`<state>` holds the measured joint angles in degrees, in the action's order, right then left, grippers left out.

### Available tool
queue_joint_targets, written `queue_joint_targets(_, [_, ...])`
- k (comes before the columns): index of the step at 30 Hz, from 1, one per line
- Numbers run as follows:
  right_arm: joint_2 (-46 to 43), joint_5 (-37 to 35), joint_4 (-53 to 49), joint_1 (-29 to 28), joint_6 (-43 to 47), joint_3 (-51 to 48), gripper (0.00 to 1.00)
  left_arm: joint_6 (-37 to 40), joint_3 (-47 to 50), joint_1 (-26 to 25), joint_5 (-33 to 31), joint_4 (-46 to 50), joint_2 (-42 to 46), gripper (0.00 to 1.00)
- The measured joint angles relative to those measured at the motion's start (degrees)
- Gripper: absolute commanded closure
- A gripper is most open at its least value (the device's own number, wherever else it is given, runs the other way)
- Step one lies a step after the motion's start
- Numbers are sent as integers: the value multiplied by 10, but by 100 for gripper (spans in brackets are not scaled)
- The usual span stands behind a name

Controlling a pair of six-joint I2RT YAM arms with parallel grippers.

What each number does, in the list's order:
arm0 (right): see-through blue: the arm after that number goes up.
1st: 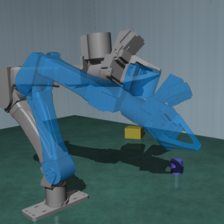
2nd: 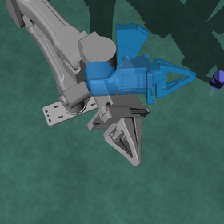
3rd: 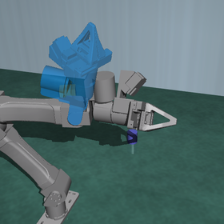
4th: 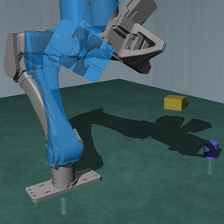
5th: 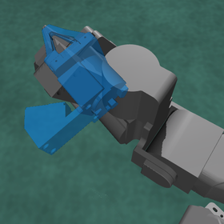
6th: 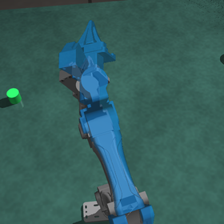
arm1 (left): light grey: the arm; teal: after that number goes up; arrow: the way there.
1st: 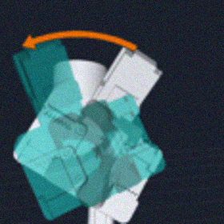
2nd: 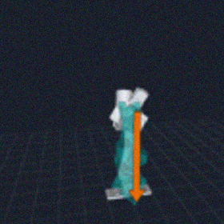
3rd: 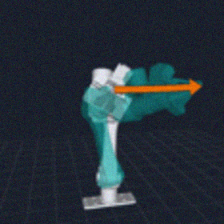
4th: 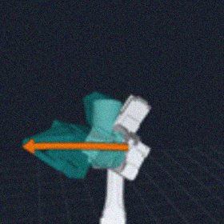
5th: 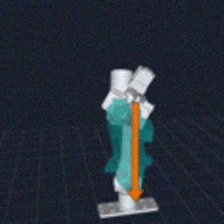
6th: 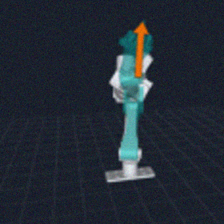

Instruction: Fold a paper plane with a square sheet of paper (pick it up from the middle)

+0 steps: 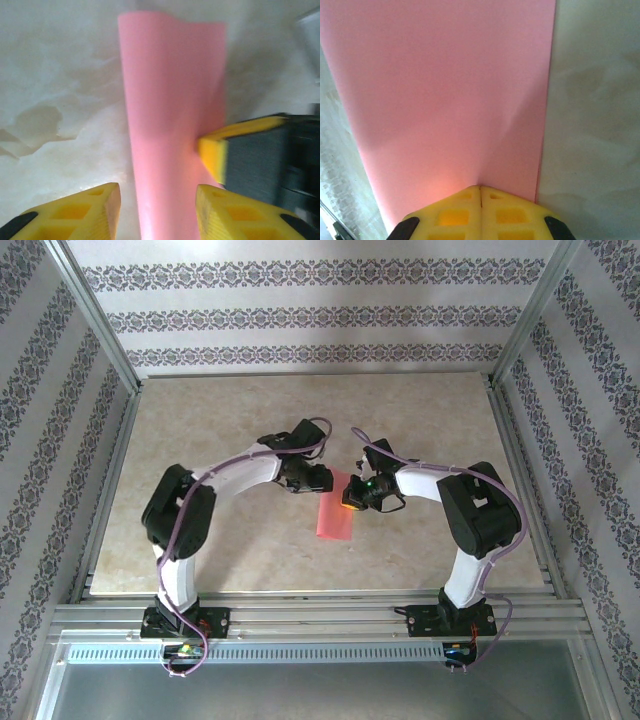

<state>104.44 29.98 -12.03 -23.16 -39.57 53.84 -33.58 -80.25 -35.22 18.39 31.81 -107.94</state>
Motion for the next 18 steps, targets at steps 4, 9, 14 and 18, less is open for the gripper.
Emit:
queue_joint_targets(4, [0,0,0,0,4,0,94,-18,37,5,62,-69,34,68])
queue_joint_targets(9, [1,0,1,0,6,0,94,-43,56,5,134,-135,-8,82])
queue_joint_targets(14, [1,0,1,0,6,0,94,-46,56,5,164,-145,-59,84])
queue_joint_targets(18, [1,0,2,0,6,-1,94,-44,53,5,161,-137,-76,84])
